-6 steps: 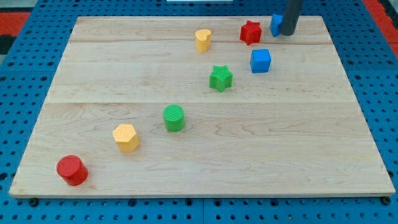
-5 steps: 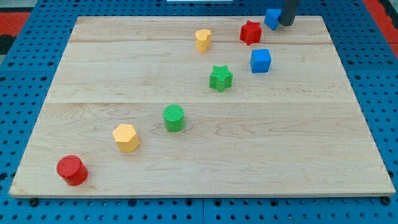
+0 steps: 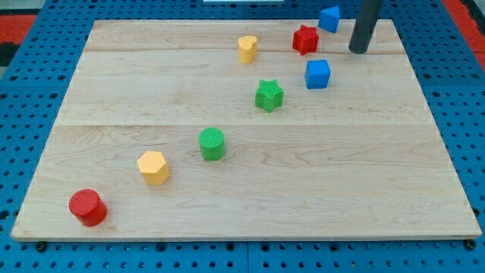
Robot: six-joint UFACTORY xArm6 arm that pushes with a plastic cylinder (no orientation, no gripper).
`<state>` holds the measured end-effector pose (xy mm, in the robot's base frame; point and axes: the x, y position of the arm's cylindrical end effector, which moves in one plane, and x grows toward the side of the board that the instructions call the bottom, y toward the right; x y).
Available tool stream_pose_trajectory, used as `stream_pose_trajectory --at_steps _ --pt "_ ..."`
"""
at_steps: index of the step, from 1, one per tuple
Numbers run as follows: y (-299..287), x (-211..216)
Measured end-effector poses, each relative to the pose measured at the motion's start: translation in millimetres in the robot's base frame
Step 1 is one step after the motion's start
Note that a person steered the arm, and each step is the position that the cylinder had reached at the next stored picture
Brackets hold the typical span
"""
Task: Nudge the red star left a bit
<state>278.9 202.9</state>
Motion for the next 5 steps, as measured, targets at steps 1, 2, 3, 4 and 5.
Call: stream_pose_trajectory --at_steps 1,2,3,4,5 --pt "15 -1" --pt "-19 -15" --pt "-32 -56" --pt "-107 -63" --pt "-131 -87"
